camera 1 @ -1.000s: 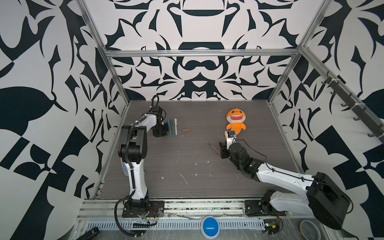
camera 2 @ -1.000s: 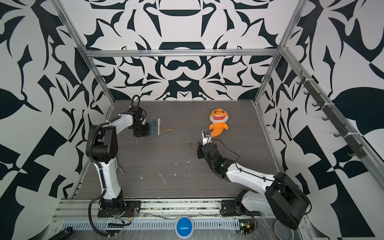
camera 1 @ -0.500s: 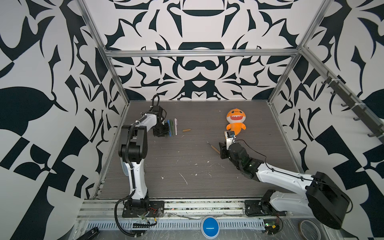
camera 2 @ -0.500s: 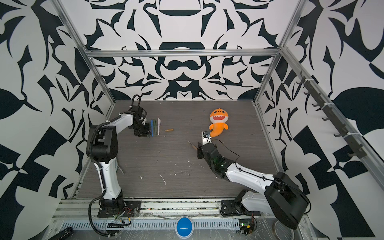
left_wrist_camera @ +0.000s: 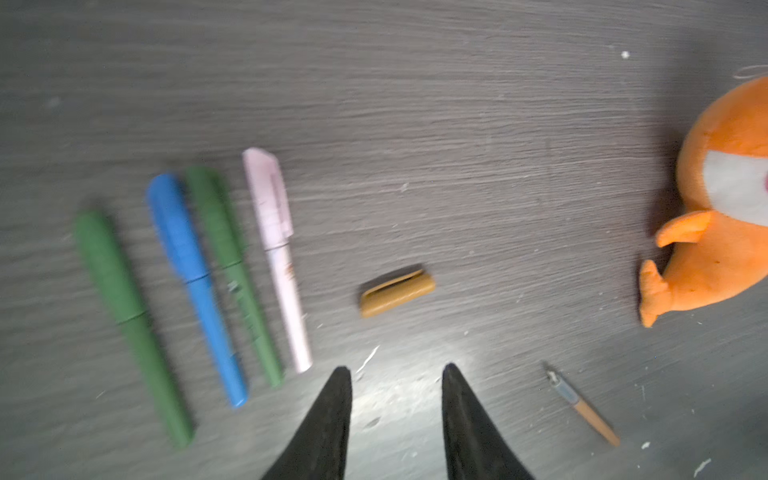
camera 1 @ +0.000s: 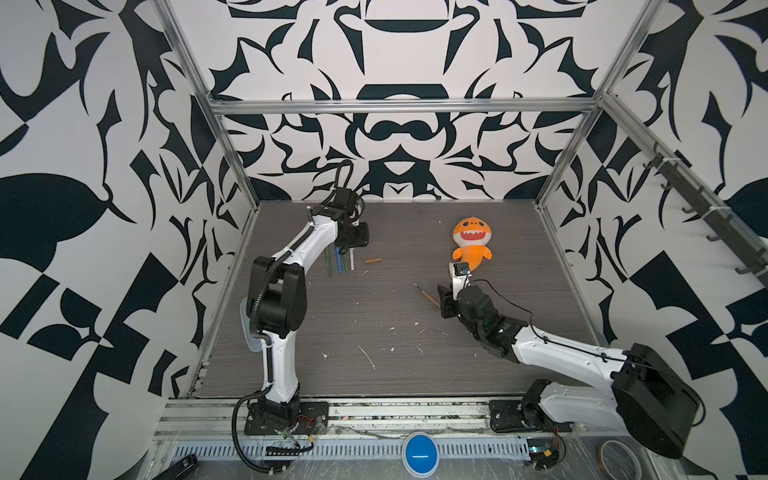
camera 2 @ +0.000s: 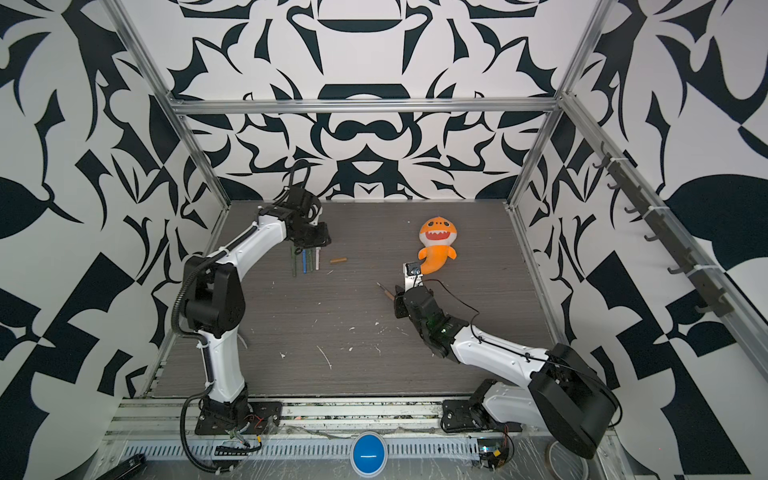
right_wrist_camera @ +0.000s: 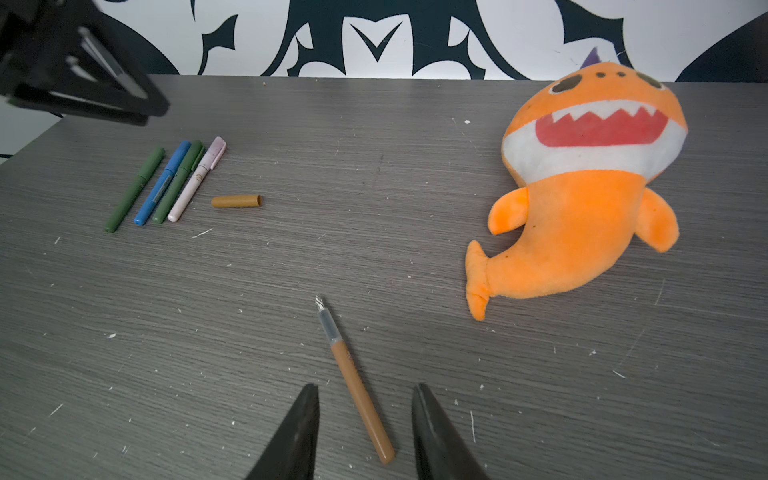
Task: Insert the pens into the pen caps
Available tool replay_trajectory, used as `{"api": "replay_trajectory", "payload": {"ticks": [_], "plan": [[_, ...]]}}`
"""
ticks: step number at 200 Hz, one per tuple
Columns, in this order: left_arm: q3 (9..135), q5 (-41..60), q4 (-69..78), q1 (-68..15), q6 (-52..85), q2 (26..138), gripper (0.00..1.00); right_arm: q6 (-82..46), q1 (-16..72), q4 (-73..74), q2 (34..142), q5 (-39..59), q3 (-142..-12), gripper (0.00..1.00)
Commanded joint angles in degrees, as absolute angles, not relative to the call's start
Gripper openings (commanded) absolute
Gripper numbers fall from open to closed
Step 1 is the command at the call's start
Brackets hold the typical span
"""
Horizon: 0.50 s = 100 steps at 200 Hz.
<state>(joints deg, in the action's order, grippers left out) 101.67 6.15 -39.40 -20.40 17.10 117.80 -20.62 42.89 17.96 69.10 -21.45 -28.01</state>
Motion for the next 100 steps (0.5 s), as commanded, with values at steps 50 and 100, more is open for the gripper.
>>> {"api": "replay_trajectory", "payload": {"ticks": [50, 100], "plan": [[114.61, 7.82, -44.09, -22.76, 13.13, 133.42, 0.40, -20.30, 42.91, 17.97, 69.34, -21.18, -30.69, 0.46], [113.80, 7.45, -45.02, -22.76, 11.28, 135.25, 0.41, -20.21, 42.89, 17.93, 69.83, -20.92, -30.94, 0.48]]}}
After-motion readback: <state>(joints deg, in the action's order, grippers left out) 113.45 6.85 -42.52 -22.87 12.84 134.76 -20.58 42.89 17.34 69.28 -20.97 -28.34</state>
